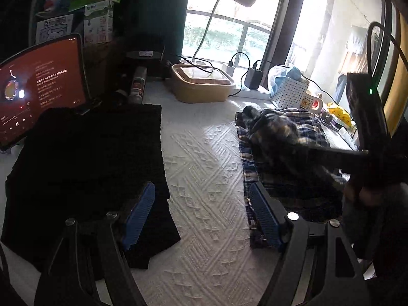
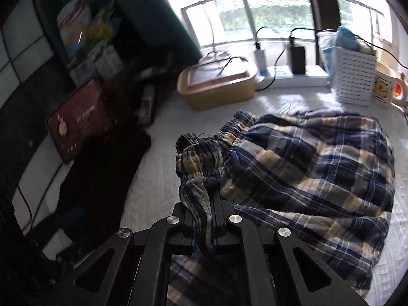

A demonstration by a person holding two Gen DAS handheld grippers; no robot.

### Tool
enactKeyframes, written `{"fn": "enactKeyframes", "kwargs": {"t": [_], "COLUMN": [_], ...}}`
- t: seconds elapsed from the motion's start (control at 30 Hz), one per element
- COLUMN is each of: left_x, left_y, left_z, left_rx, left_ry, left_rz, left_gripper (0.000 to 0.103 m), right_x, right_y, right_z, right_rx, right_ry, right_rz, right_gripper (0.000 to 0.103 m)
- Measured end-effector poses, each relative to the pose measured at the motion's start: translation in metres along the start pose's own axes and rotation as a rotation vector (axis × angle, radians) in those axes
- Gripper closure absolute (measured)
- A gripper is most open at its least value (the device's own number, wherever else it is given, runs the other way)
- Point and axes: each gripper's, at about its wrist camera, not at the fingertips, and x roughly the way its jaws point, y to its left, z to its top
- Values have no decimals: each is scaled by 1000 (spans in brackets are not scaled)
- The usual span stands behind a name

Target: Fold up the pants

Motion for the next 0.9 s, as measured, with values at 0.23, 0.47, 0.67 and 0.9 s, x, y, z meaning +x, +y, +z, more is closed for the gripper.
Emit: {"fn": "enactKeyframes", "kwargs": {"t": [0.23, 0.47, 0.67, 0.9], "left_x": [7, 11, 17, 35], "left_y": [-1, -10, -24, -55], "left_z": [4, 16, 23, 32], "left_rx": [5, 26, 49, 136], "left_ry": [16, 15, 15, 28], "left_rz": [23, 47, 45, -13], "left_gripper": [27, 27, 26, 27], "right_x": [21, 6, -18, -55], "right_y": [14, 19, 16, -29], "right_z": [-24, -39, -49, -50], "right_rx": [-98, -213, -222, -234], "right_ry": [86, 83, 43, -53], "right_rz": [-36, -23, 52, -74], "right_gripper": [94, 67, 24, 32]}}
